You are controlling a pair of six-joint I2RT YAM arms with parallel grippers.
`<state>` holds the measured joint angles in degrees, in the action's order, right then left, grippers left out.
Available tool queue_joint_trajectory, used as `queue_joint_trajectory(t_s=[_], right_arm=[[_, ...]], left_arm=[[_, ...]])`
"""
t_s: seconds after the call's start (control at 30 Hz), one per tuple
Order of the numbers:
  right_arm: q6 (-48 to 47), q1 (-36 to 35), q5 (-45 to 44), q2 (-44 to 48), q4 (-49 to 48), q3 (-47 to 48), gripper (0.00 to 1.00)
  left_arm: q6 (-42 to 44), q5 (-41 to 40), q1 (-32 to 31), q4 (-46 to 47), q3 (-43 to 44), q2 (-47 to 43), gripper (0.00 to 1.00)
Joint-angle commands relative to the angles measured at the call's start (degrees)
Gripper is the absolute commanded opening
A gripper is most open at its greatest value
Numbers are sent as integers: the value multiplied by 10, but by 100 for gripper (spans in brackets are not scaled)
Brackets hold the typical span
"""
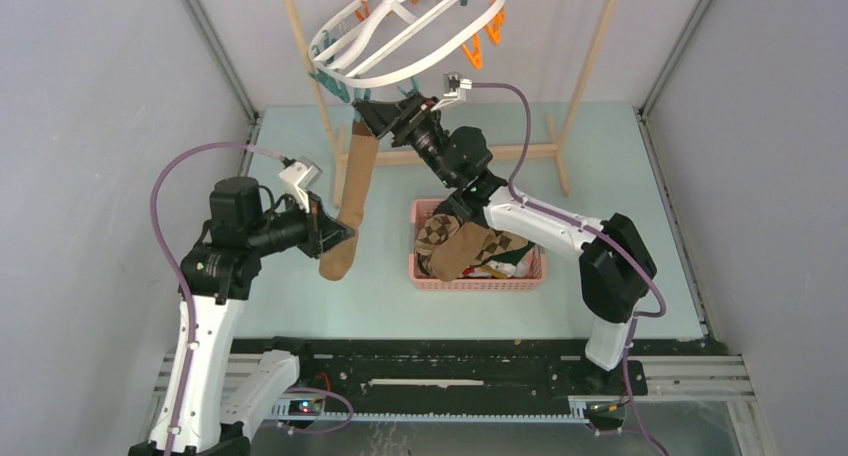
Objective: Remove the socks clipped to the hanger
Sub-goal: Remove the sock from the hanger.
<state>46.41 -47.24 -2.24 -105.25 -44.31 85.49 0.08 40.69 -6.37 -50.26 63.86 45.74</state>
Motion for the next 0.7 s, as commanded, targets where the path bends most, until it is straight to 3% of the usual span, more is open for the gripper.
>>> queue_joint_trajectory(t_s=[0.0,0.37,0.67], right_arm=[[-51,-20,-61,50,8,-13,79],[-139,-54,-122,35,103,45,83],[-157,-47,-125,-4,135,121,74]], left_arm=[[13,2,-5,15,-7,-3,0],[7,-12,-18,26,-11,-2,0],[14,-27,-23,25,-14,-10,0]])
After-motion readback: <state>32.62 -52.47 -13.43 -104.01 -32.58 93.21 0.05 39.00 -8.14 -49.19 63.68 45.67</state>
